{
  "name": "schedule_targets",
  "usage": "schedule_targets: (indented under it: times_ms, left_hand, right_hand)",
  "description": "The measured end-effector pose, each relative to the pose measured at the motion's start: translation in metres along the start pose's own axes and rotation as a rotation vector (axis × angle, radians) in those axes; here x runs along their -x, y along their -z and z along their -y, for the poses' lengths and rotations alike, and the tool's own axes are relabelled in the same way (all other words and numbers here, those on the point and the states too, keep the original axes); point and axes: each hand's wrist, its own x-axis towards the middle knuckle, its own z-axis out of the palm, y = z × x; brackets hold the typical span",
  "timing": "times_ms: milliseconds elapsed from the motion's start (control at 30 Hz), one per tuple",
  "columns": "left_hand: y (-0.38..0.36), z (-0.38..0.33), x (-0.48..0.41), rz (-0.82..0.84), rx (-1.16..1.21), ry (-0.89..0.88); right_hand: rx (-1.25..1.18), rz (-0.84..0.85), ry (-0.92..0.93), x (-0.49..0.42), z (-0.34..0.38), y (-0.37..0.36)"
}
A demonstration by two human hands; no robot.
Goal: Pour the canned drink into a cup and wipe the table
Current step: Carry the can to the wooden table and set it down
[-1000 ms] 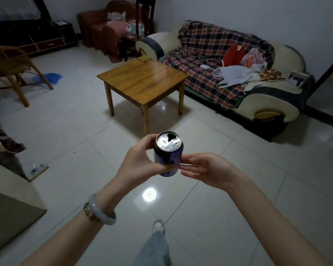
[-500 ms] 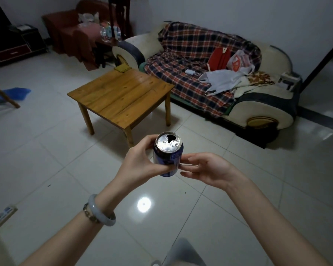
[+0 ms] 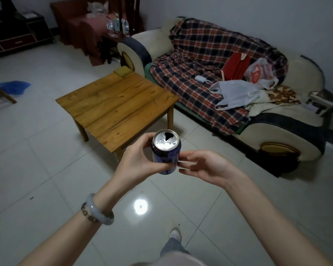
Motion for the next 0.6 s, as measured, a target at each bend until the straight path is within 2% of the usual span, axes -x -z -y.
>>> schedule_targets:
  times_ms: [267,600]
  left_hand:
    - [-0.008,0.024,-0.118,-0.111,-0.032,0.045]
    - [0.033,0.09,-0.251,-0.189,-0.051,0.111]
  right_hand:
    - [0.049,0.089,-0.054,-0.099,0.098,0.043]
    - [0.137,0.14,-0.1,-0.245,0.196,0.036]
